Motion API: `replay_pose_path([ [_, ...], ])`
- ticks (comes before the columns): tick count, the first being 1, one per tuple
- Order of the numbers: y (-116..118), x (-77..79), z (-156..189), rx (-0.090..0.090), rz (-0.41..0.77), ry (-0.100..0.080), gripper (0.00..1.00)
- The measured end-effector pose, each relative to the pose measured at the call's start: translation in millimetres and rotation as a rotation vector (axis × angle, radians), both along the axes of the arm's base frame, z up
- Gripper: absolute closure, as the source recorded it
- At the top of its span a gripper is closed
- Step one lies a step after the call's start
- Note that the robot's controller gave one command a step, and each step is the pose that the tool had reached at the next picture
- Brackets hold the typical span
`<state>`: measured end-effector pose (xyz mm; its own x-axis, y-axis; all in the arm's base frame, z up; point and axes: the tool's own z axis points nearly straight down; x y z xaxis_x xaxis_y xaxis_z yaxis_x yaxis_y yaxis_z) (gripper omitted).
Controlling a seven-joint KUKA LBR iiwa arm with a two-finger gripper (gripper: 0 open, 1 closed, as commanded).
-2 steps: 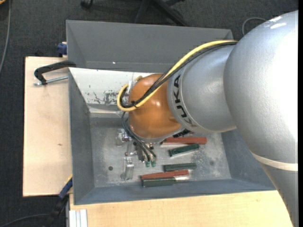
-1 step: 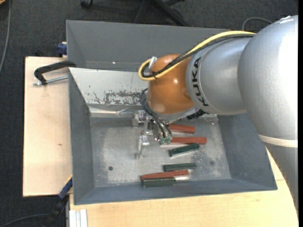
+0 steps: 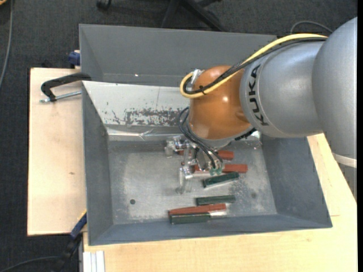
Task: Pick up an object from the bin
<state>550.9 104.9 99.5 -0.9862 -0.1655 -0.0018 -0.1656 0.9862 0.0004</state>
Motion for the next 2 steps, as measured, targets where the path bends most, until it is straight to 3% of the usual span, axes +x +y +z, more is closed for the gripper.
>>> replay_pose_path([
  [1, -55, -7.0, -15, 0.001, 0.000, 0.001, 0.00],
  [2, -87, 1.1, -28, 0.001, 0.116, -0.003, 1.00],
])
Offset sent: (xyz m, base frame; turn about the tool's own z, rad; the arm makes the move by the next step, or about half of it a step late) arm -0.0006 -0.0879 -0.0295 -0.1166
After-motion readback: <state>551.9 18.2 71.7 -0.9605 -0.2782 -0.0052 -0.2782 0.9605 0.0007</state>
